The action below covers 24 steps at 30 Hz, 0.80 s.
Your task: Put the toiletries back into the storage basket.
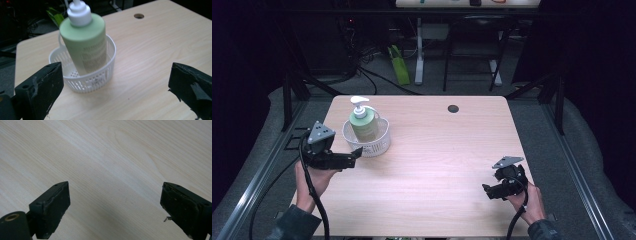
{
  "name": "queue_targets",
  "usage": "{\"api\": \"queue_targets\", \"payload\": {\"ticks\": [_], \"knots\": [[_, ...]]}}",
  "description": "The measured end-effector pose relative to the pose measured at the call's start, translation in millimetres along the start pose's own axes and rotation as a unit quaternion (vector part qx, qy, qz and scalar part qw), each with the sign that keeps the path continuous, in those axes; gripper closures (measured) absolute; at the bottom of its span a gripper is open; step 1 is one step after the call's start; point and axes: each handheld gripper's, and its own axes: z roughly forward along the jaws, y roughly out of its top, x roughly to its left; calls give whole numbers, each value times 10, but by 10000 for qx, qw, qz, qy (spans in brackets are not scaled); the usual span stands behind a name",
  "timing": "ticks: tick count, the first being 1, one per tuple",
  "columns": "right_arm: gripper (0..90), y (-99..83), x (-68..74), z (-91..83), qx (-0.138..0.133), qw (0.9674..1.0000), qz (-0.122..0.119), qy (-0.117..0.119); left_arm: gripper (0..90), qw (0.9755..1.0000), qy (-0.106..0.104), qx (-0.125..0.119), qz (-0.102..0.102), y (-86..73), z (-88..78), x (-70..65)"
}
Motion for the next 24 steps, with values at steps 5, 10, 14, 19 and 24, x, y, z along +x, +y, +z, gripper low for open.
{"api": "queue_targets", "payload": {"ticks": [5,10,14,19,24], "knots": [[84,-8,0,4,-12,10000,-13,-32,0,9998,-83,194,-22,-179,61,-71],[84,-9,8,7,-30,10000,-16,-31,0,9991,-135,405,-38,-393,170,-131],[84,-9,8,18,-23,10000,-68,-26,0,9985,-135,507,-166,-535,285,-151],[85,-10,15,25,-16,10000,-93,-27,0,9968,-267,737,-131,-633,443,-173],[87,-13,25,48,5,9999,-114,-44,0,9949,-511,822,-284,-695,539,-89]]}}
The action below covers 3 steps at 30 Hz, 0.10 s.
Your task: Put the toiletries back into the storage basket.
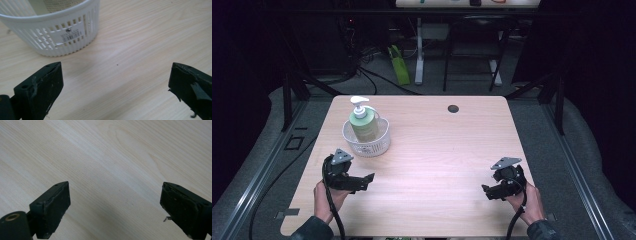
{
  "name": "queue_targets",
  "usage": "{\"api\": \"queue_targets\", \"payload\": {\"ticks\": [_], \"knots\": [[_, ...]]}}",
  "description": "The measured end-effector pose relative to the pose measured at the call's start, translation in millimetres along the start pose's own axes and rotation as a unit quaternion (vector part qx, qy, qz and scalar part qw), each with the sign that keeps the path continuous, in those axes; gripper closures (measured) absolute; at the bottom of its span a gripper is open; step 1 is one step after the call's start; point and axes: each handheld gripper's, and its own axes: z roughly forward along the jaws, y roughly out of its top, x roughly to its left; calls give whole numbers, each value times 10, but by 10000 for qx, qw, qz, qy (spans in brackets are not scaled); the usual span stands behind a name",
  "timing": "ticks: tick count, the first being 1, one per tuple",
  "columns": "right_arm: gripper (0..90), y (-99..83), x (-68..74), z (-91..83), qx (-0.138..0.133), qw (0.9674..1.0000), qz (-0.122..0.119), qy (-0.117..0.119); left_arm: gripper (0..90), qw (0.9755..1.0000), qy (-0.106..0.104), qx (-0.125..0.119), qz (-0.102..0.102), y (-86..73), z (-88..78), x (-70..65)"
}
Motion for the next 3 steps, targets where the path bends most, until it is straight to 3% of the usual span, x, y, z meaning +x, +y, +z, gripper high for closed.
{"api": "queue_targets", "payload": {"ticks": [3], "knots": [[87,2,11,14,14,10000,-14,19,0,10000,-16,36,9,-13,28,22]]}}
